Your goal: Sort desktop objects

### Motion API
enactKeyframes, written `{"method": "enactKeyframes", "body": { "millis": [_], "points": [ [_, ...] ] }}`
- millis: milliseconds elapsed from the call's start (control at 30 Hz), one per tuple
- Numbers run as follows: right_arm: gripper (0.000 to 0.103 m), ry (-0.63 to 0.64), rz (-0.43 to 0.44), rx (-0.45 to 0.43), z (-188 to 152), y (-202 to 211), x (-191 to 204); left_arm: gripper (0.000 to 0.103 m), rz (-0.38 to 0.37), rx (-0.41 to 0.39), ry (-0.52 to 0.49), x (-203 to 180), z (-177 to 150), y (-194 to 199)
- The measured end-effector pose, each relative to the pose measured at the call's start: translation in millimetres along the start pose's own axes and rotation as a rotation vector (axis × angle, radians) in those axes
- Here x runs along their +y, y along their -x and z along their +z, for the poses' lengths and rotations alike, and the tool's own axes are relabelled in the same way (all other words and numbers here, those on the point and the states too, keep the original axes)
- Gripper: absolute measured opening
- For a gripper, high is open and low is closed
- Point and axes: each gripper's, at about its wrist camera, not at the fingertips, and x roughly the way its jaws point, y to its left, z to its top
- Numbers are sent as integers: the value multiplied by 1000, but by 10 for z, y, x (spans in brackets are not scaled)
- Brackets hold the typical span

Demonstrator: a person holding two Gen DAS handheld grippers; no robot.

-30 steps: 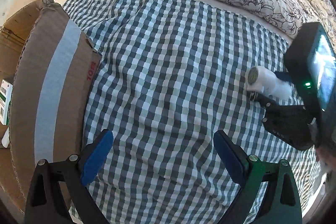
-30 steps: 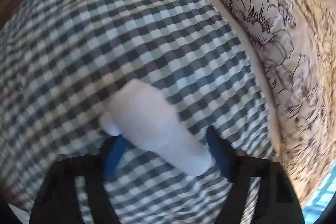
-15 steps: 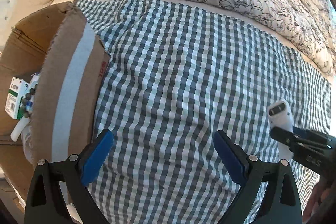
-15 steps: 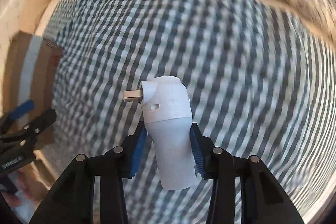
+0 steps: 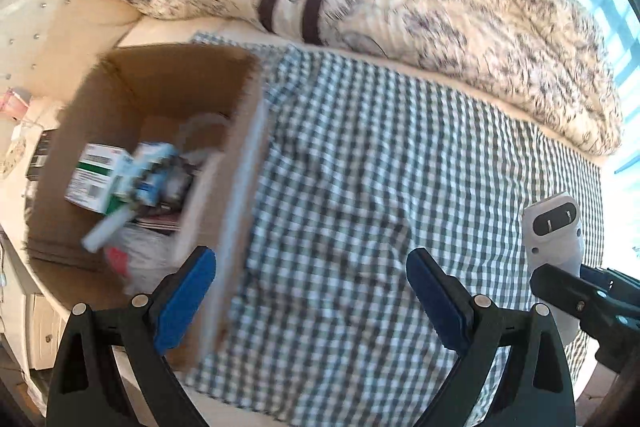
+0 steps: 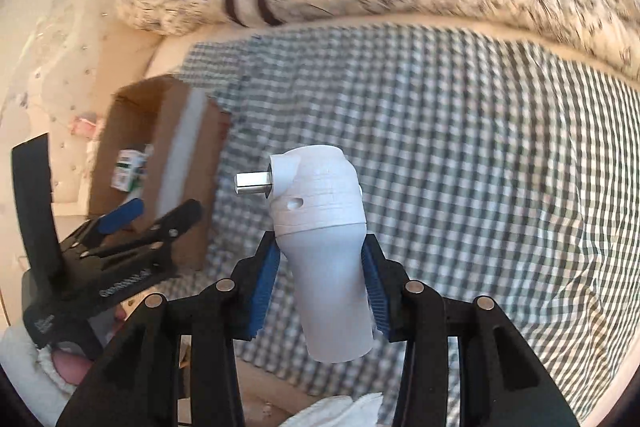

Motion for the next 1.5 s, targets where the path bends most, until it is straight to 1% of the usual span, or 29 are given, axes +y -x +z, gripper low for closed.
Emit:
{"method": "enactKeyframes", "body": {
  "millis": [133,233,300,400,500,567,600,633,667,700,800,867,933,1033,1100,1233,1333,1500],
  "points": [
    [42,52,24,-27,-8,16,638,99,14,-50,-22,425,42,265],
    [42,75,48,-53,31,-18,1122,99,25,-63,-55,815,111,392],
    [42,76,59,-68,80,-80,1436,99,32,-62,-66,1075,149,423],
    [42,61,73,-95,150,-174,1847,99,22,-55,-89,1414,192,427],
    [42,58,50,-117,299,-419,2214,99,20,-51,-125,1663,217,377],
    [42,47,40,-124,364,-558,2375,99,16,-44,-157,1785,232,331],
    [46,32,34,-119,388,-638,2447,99,13,-45,-170,1831,234,317],
    [53,17,30,-116,402,-691,2490,99,9,-46,-182,1875,235,310],
    [73,-6,21,-111,413,-740,2529,99,3,-43,-193,1910,238,298],
    [82,-33,5,-108,392,-763,2558,99,-3,-39,-201,1937,244,289],
    [82,-67,-26,-126,308,-710,2575,99,-38,-38,-214,1993,259,301],
    [82,-76,-66,-135,229,-635,2548,99,-55,-38,-221,1978,257,315],
    [82,-105,-124,-152,95,-494,2457,100,-63,-41,-226,1943,260,339],
    [82,-158,-179,-196,-122,-263,2312,103,-84,-56,-238,1843,283,410],
    [86,-192,-218,-224,-263,-130,2211,103,-92,-74,-251,1746,309,482],
    [86,-247,-241,-238,-413,22,2048,103,-103,-94,-268,1568,367,602],
    [87,-256,-256,-261,-468,146,1974,103,-106,-109,-277,1468,361,657],
    [88,-257,-266,-275,-521,248,1881,103,-86,-93,-275,1382,306,657]
  ]
}}
